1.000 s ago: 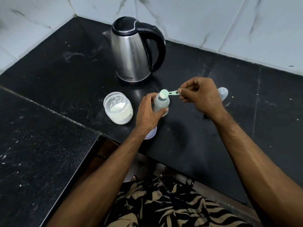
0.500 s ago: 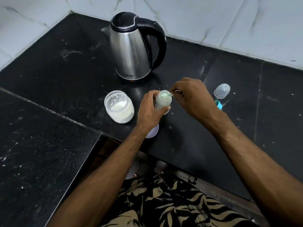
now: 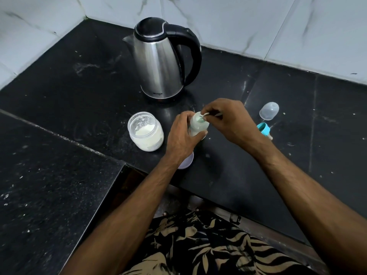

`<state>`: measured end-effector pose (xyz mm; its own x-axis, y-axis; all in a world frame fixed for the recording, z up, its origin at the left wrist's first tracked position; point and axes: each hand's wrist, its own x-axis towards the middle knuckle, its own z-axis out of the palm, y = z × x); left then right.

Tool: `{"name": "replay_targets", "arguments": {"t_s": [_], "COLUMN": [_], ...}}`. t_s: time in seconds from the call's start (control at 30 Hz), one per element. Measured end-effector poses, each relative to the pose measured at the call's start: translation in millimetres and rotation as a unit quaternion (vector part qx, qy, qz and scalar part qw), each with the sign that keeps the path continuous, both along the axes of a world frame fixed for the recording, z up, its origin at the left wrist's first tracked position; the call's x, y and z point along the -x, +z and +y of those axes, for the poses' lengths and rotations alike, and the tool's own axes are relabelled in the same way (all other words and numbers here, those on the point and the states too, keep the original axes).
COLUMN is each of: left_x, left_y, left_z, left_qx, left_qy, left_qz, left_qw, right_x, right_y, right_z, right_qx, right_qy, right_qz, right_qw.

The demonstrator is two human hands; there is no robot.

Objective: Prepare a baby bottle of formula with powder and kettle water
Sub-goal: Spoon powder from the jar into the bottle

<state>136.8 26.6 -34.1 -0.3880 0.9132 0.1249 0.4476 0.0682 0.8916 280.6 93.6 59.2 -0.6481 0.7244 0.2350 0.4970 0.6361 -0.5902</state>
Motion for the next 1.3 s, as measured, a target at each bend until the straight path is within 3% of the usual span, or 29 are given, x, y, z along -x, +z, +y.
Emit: {"name": "replay_targets", "arguments": {"t_s": [0.27,0.8,1.3], "left_x": [3.8,7.1,7.8], "left_y": [-2.1,0.7,0.2], "left_z": [1.2,1.8,2.4], "left_qx": [0.011,0.016,0.018], "left_qy": [-0.005,-0.023,-0.023], "left_qz": [0.007,0.027,0.030], "left_qw": [1.000,0.999,0.999], "right_x": [-3.5,-0.3,-2.8], "right_y": [-10.3,-12.4,-18.3], "right_z": [-1.3,4.0,4.5], "right_qx": [-0.041,0.002,-0.025], "right_qy": [0.032,0.024,0.022], "right_qz": [0.009,-0.015,0.015], "right_qw": [0.999,1.000,0.999]}}
